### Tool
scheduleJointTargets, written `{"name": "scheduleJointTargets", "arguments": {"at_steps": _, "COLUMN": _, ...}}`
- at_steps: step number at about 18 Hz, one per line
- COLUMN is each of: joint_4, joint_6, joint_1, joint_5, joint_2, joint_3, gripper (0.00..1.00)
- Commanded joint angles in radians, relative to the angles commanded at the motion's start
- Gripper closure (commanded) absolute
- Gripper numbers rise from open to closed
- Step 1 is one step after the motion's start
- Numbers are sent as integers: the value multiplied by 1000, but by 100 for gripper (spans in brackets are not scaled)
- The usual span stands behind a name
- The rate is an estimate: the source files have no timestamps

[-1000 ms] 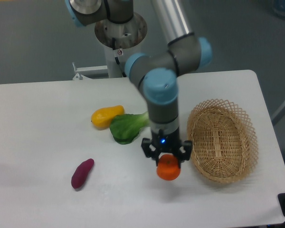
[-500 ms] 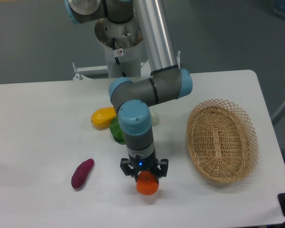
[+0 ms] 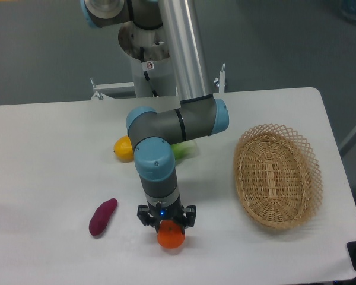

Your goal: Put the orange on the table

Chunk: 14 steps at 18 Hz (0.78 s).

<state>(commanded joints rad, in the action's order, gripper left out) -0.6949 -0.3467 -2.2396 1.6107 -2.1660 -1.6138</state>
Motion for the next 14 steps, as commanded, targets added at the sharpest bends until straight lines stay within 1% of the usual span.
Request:
{"name": "scheduleJointTargets", "arguments": {"at_steps": 2, "joint_4": 0, "joint_6": -3, "joint_1": 0, "joint_5": 2, "joint_2": 0, "joint_3": 3, "gripper": 29}}
{"name": "scheduleJointTargets", "arguments": {"at_steps": 3, "joint_4": 0, "joint_6": -3, "joint_1": 0, "joint_5": 3, "joint_2": 0, "joint_3": 6, "gripper": 22}}
{"name": "scheduleJointTargets", "arguments": {"at_steps": 4, "joint_4": 0, "joint_6": -6, "joint_1": 0, "joint_5": 6, "joint_2": 2, "joint_3": 9, "gripper": 4}}
{"name": "scheduleJointTargets", "arguments": {"at_steps": 5, "joint_4": 0, "joint_6": -9, "joint_1": 0, "joint_5": 18, "joint_2": 2, "joint_3": 9, "gripper": 0}}
{"name": "scheduleJointTargets", "arguments": {"at_steps": 11, "joint_4": -5, "joint_6": -12, "joint_1": -2, "joint_5": 32, "joint_2": 15, "joint_3": 0, "gripper": 0}}
{"name": "scheduleJointTargets", "arguments": {"at_steps": 14, "joint_4": -6, "joint_6": -12, "joint_1": -5, "joint_5": 34, "joint_2": 17, "joint_3": 6, "gripper": 0}}
